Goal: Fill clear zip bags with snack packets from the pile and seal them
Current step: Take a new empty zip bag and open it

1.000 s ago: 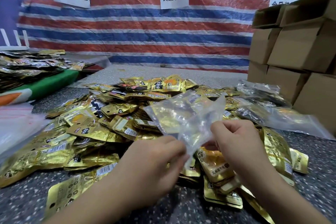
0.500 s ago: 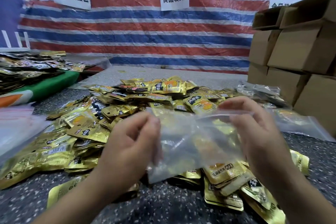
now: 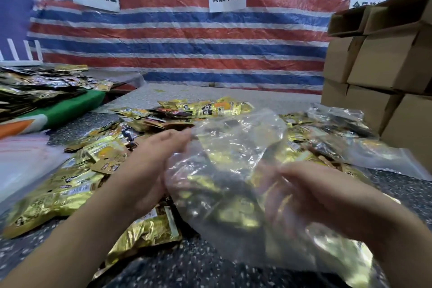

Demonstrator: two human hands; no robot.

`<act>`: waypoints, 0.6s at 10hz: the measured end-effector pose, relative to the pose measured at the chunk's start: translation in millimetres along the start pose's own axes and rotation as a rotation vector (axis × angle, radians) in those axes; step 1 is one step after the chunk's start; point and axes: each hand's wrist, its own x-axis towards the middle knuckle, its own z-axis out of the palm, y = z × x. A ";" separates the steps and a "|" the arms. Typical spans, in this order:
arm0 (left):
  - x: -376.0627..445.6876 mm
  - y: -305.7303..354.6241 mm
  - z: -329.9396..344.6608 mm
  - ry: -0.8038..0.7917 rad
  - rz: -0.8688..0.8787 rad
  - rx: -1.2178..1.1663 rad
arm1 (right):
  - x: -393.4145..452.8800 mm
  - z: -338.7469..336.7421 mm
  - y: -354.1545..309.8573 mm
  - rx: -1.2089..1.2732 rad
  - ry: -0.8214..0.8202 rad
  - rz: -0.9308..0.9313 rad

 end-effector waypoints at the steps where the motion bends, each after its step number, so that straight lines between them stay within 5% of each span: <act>1: 1.6 -4.0 -1.9 0.013 0.027 0.134 | -91.2 40.3 171.8 -0.128 0.266 0.184; 3: 3.1 -4.5 -6.9 -0.060 -0.006 0.174 | -114.3 41.8 259.0 -0.964 0.324 -0.087; 4: 3.9 -4.5 -9.6 -0.103 0.011 0.191 | -127.0 57.3 264.0 -1.309 0.178 -0.040; 5: 4.7 -5.0 -12.5 -0.135 0.050 0.288 | -125.3 66.1 264.5 -1.462 0.147 0.010; 6: 5.0 -6.0 -15.9 -0.184 0.025 0.317 | -127.3 74.0 260.0 -1.327 0.068 0.124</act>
